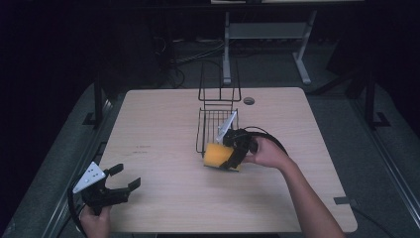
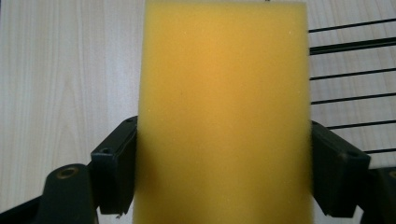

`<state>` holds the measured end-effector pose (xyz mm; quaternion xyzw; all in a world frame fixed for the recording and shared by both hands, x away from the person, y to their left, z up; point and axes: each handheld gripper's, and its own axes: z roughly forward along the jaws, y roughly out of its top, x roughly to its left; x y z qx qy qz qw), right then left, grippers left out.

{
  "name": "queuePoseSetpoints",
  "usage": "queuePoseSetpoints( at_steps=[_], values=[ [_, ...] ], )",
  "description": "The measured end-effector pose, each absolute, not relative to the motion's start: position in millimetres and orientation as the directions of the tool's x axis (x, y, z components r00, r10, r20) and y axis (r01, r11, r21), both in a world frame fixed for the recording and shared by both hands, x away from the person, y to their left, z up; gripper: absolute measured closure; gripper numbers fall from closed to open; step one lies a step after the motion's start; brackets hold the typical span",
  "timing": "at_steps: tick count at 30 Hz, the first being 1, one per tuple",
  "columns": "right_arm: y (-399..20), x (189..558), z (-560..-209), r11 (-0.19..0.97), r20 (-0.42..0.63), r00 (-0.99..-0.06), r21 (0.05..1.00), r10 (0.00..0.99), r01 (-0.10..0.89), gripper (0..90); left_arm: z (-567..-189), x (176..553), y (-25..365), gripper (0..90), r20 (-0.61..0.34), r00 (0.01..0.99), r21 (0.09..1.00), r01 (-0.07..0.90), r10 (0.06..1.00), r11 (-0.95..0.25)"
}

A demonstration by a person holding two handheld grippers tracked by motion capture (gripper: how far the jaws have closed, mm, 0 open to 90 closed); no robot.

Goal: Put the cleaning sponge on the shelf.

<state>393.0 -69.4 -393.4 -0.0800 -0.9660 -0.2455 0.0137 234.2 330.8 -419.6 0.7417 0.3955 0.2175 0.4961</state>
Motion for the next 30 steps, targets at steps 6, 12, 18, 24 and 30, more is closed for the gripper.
queuePoseSetpoints(
  at_steps=[6, 12, 18, 24, 30],
  values=[
    [-66.2, 400.1, -390.3, 0.866, 0.068, -0.986, 0.472, 0.152, 0.166, 21.9, -419.8, 234.4, 331.0, 13.4, -0.069, 0.592, 0.908, 0.371, 0.803, -0.196],
    [-62.7, 408.6, -387.5, 0.866, 0.071, -0.985, 0.470, 0.155, 0.170, 22.0, -419.9, 234.5, 332.0, 13.4, -0.070, 0.591, 0.907, 0.372, 0.803, -0.195],
    [-57.8, 412.6, -389.5, 0.868, 0.079, -0.986, 0.468, 0.148, 0.168, 21.9, -419.8, 234.1, 332.5, 13.4, -0.072, 0.591, 0.908, 0.372, 0.804, -0.192],
    [-56.1, 417.1, -387.3, 0.866, 0.079, -0.986, 0.471, 0.149, 0.168, 21.9, -419.8, 234.2, 331.8, 13.4, -0.067, 0.592, 0.907, 0.372, 0.803, -0.198],
    [-59.8, 427.2, -389.5, 0.860, 0.101, -0.981, 0.473, 0.163, 0.192, 22.0, -420.0, 234.4, 332.1, 13.4, -0.068, 0.592, 0.907, 0.371, 0.803, -0.197]
  ],
)
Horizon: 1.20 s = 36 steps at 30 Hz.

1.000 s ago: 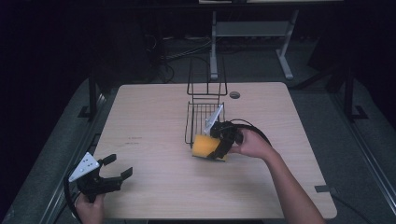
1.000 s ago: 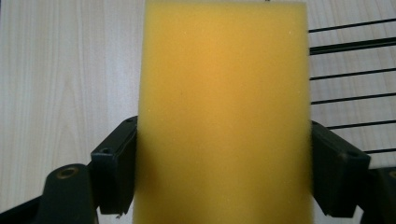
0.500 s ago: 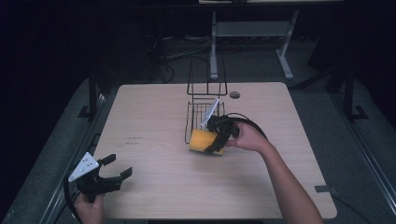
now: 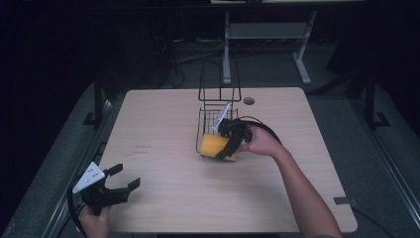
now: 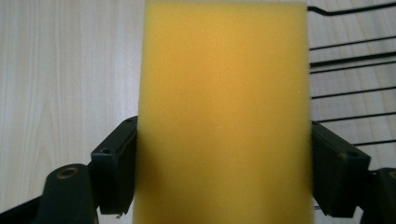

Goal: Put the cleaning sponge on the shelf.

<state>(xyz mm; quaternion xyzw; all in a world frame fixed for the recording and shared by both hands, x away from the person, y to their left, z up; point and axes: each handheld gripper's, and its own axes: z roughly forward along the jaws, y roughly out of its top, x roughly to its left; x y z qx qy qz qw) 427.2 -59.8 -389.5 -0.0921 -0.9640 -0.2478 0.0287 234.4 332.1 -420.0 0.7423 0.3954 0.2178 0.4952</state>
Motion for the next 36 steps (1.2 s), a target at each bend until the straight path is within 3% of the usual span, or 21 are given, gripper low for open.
queuePoseSetpoints(
  at_steps=[15, 36],
  values=[
    [-53.8, 446.6, -388.2, 0.880, 0.101, -0.979, 0.430, 0.175, 0.201, 21.9, -420.4, 234.6, 332.0, 13.4, -0.069, 0.592, 0.907, 0.372, 0.803, -0.197],
    [-62.9, 464.6, -394.6, 0.856, 0.145, -0.965, 0.446, 0.219, 0.261, 22.0, -420.7, 235.2, 331.4, 13.5, -0.069, 0.593, 0.907, 0.372, 0.802, -0.197]
  ],
)
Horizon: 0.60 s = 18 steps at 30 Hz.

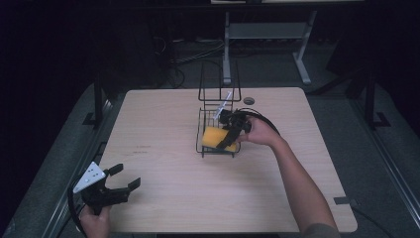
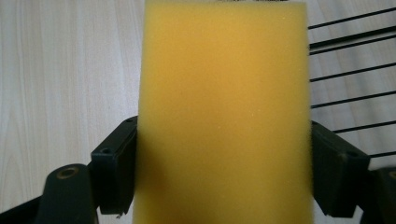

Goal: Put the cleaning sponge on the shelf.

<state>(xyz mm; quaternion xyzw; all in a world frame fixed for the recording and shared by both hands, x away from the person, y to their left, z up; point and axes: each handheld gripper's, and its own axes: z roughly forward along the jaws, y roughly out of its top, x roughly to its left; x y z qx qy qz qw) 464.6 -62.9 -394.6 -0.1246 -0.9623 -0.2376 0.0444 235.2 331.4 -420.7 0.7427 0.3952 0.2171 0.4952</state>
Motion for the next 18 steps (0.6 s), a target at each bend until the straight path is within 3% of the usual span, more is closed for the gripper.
queuePoseSetpoints(
  at_steps=[18],
  values=[
    [-47.8, 480.6, -392.4, 0.883, 0.115, -0.968, 0.397, 0.222, 0.250, 22.0, -420.3, 234.4, 332.8, 13.5, -0.069, 0.591, 0.907, 0.373, 0.804, -0.196]
  ],
)
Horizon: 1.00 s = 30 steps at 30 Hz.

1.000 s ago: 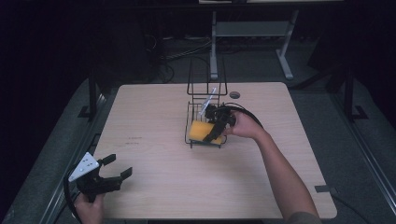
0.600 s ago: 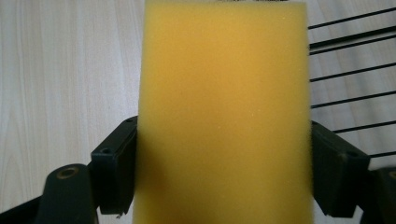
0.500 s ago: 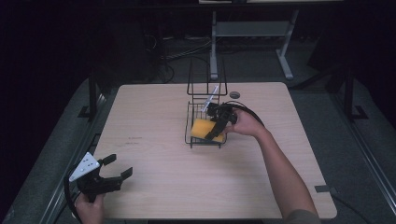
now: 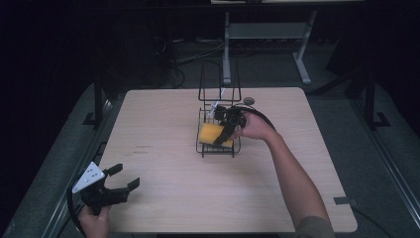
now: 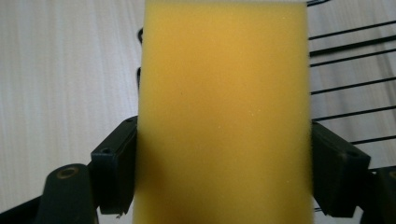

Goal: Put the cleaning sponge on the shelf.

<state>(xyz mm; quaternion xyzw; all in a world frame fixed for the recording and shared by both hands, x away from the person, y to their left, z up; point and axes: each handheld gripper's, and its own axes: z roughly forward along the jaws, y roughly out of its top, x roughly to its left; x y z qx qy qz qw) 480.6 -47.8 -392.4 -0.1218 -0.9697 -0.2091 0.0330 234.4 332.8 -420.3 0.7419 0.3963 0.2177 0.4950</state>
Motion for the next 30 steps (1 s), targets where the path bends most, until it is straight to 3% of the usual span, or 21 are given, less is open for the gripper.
queuePoseSetpoints(
  at_steps=[21, 30],
  values=[
    [-59.3, 484.7, -410.6, 0.864, 0.114, -0.955, 0.407, 0.273, 0.295, 18.8, -421.3, 236.1, 329.9, 13.4, -0.068, 0.595, 0.905, 0.376, 0.801, -0.202],
    [-59.8, 481.6, -402.8, 0.838, 0.118, -0.955, 0.458, 0.274, 0.297, 16.0, -421.2, 236.1, 329.0, 13.4, -0.068, 0.596, 0.904, 0.375, 0.800, -0.203]
  ],
)
